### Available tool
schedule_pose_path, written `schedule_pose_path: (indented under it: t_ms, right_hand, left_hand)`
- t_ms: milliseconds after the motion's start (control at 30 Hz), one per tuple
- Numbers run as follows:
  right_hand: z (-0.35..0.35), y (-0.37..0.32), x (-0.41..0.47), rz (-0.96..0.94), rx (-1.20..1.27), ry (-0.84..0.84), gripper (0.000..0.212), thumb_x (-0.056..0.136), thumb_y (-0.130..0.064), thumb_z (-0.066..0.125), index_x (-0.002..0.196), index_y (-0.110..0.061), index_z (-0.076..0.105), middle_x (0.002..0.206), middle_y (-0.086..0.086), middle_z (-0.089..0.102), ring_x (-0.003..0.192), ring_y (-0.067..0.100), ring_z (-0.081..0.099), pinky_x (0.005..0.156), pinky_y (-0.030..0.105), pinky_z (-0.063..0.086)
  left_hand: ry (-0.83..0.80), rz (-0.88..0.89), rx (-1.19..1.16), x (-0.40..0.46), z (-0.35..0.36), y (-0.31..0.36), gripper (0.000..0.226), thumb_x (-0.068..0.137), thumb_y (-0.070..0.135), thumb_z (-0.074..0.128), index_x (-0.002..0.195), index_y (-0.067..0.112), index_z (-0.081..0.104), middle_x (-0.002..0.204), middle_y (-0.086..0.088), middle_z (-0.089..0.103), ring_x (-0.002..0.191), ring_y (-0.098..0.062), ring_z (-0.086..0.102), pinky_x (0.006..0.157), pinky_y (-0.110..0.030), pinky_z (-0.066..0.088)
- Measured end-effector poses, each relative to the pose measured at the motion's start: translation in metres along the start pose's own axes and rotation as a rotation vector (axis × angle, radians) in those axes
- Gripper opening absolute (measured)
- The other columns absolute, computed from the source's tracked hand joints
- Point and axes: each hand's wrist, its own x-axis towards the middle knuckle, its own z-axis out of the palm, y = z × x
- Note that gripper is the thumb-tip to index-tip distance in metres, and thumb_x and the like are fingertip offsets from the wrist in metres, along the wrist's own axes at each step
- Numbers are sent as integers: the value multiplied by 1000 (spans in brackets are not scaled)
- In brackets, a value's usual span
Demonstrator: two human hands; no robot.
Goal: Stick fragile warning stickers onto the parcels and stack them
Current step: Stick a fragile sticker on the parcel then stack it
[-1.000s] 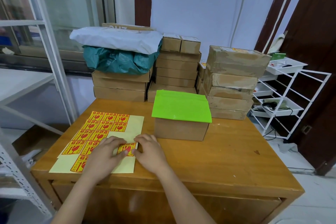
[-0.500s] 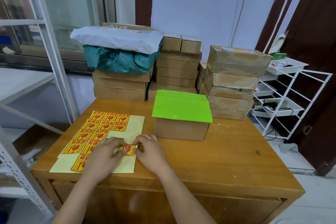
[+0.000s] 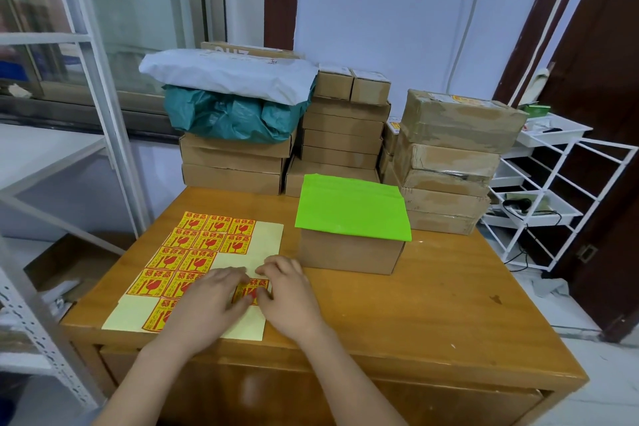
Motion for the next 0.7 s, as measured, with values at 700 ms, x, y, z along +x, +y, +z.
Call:
schedule_pose_path:
  t_ms: [700]
  right_hand:
    - [19, 12, 87, 22, 35, -104, 47, 89, -36, 61, 132, -17, 54, 134, -2, 47, 127, 17, 35, 104, 30, 30]
  left_hand:
    - [122, -148, 16, 63, 2, -60, 34, 92, 19, 49, 126, 18, 55, 126, 7, 54, 116, -12, 41, 95, -29, 36]
